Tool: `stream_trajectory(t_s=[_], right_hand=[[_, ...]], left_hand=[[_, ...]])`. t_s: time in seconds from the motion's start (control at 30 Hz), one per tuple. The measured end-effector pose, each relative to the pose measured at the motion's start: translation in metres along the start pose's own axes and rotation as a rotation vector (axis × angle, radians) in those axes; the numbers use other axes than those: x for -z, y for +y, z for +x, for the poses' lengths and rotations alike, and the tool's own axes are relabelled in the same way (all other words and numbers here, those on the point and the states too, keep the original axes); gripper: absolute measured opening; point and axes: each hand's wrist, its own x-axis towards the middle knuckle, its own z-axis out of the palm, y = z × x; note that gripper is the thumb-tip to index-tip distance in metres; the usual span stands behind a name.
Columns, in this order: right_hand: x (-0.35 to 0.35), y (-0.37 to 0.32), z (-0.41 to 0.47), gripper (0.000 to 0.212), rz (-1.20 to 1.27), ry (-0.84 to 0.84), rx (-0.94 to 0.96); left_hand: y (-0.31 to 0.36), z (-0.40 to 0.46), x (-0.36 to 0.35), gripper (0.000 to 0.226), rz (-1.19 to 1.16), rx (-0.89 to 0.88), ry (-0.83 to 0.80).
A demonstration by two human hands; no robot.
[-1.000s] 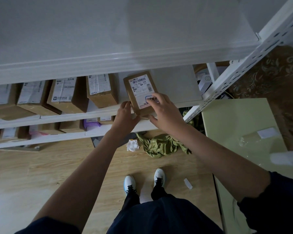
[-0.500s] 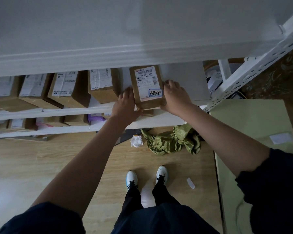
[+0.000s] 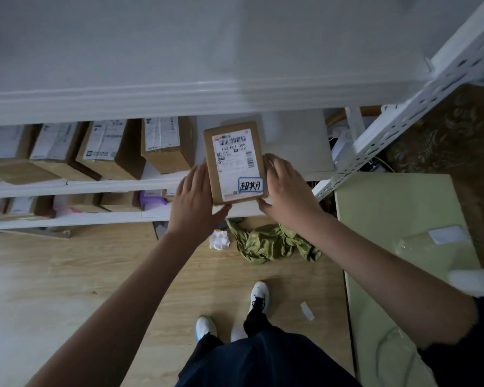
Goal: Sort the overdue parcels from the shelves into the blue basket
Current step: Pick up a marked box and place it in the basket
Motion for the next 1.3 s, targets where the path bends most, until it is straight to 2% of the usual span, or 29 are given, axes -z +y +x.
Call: stream_trajectory(t_s=[0.3, 0.57, 0.73, 0.93, 1.1, 1.3], right_hand=[[0.021, -0.043, -0.028, 0.096, 0.053, 0.074, -0.047], [0.025, -0.082, -0.026, 0.093, 0.029, 0.078, -0.047], [0.023, -0.126, -0.018, 0.094, 0.076, 0.064, 0.021], [0.016, -0.214, 0.006, 0.093, 0.237, 0.044, 0.159], [0.011, -0.31, 0.027, 0.092, 0.462, 0.001, 0.299], [-0.008, -0.428, 0.046, 0.091, 0.491, -0.05, 0.519]], left_hand=[[-0.003, -0.034, 0.034, 0.085, -0.072, -0.067, 0.108], [-0.035, -0.051, 0.043, 0.087, -0.043, -0.071, 0.107], [-0.072, -0.083, 0.054, 0.083, -0.051, -0.08, 0.134], [-0.132, -0.146, 0.093, 0.093, -0.264, 0.082, 0.222], [-0.194, -0.214, 0.124, 0.082, -0.433, 0.288, 0.295], [-0.272, -0.302, 0.144, 0.085, -0.44, 0.481, 0.458]])
